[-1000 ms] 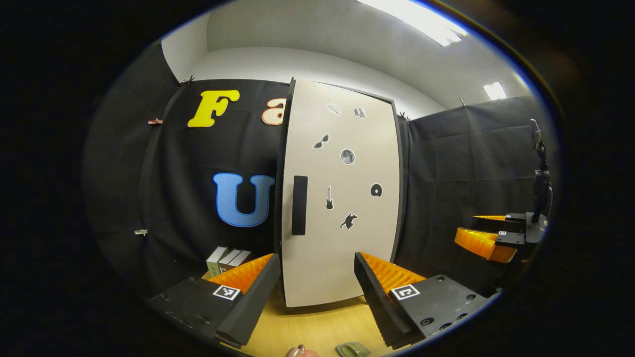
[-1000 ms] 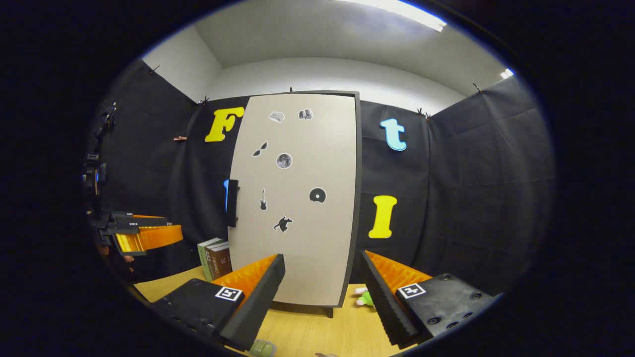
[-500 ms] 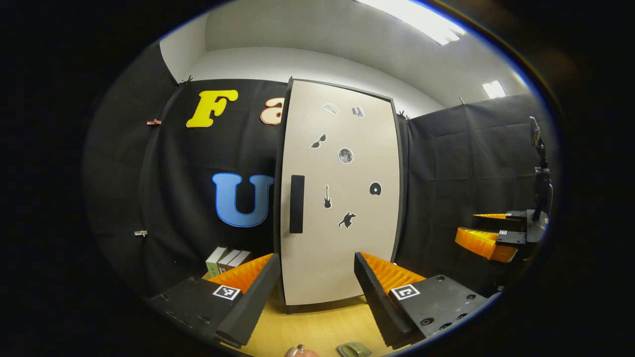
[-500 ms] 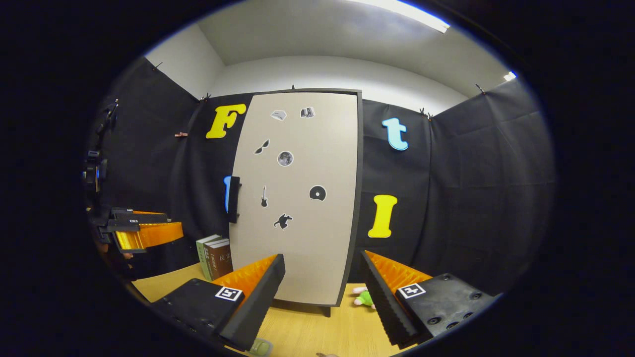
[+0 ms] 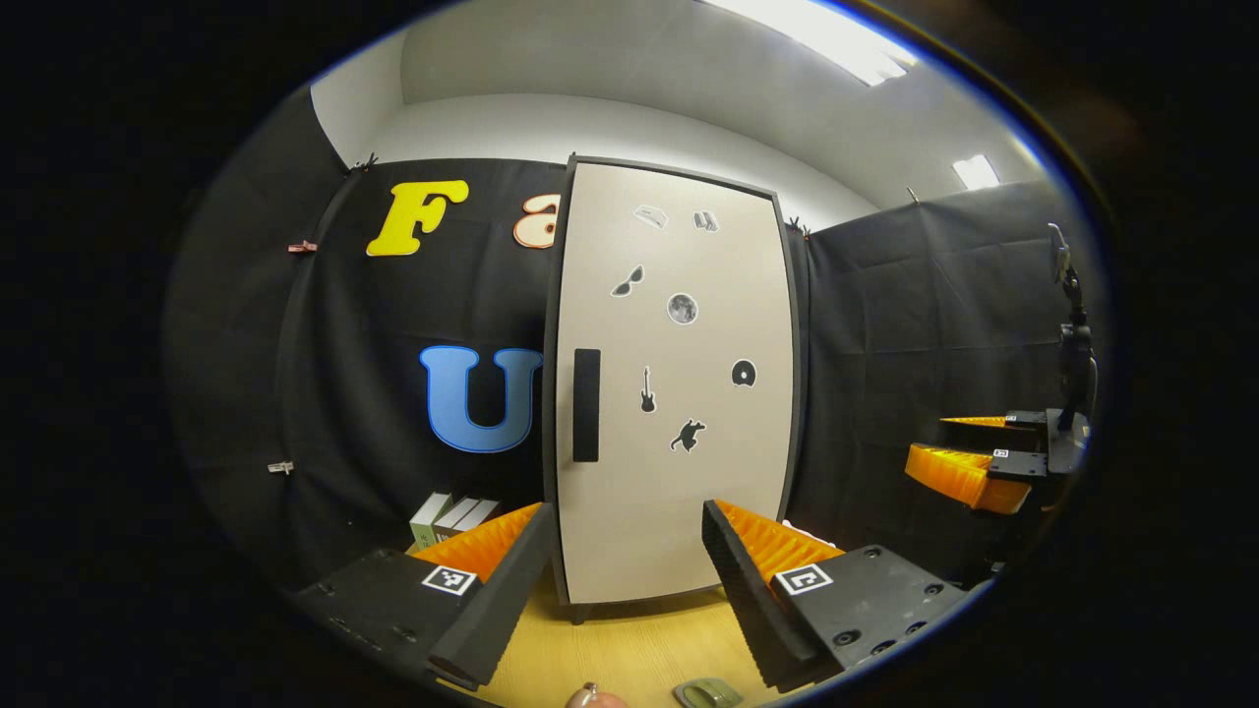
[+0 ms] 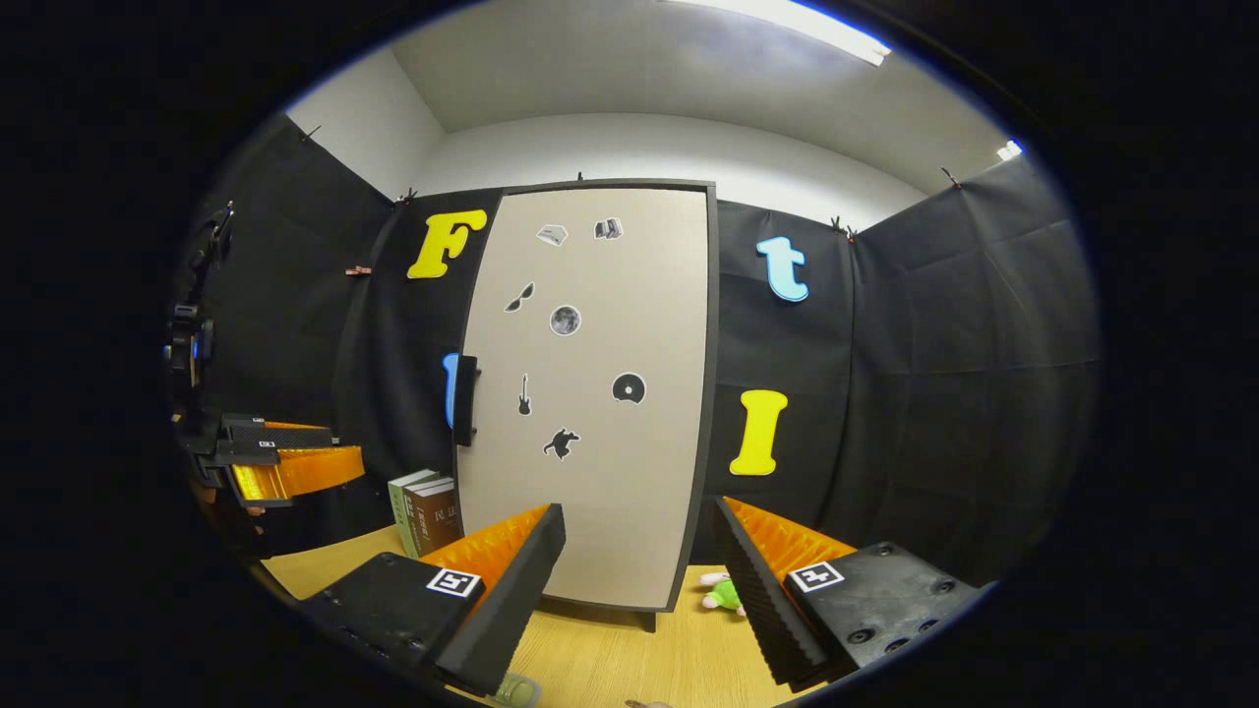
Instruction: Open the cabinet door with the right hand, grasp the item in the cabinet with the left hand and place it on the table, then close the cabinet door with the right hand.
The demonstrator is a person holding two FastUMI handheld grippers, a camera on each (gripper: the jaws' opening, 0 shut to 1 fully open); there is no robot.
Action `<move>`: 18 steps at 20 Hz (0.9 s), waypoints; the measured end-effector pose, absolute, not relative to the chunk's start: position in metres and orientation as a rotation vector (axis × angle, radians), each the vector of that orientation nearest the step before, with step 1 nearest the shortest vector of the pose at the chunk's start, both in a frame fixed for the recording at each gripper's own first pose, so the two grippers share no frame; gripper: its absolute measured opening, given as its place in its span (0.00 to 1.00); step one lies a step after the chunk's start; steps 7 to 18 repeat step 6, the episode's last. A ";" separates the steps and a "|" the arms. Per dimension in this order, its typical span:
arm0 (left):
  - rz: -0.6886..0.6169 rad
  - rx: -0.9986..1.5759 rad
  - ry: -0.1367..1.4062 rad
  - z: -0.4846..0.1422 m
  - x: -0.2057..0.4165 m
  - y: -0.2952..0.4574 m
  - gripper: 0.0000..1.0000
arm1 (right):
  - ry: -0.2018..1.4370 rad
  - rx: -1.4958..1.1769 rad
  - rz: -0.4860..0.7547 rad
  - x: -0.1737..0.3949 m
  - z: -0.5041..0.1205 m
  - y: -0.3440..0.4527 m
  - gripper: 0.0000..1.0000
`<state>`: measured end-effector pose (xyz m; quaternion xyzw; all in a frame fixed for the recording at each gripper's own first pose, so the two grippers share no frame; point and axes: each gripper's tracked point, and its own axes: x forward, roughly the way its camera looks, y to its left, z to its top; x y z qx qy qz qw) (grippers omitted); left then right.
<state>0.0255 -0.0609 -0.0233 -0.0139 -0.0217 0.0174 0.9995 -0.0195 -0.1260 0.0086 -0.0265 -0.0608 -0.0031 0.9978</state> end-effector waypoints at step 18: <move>0.029 -0.016 -0.049 -0.022 0.027 -0.063 0.94 | -0.130 -0.060 -0.002 -0.020 0.011 -0.124 0.97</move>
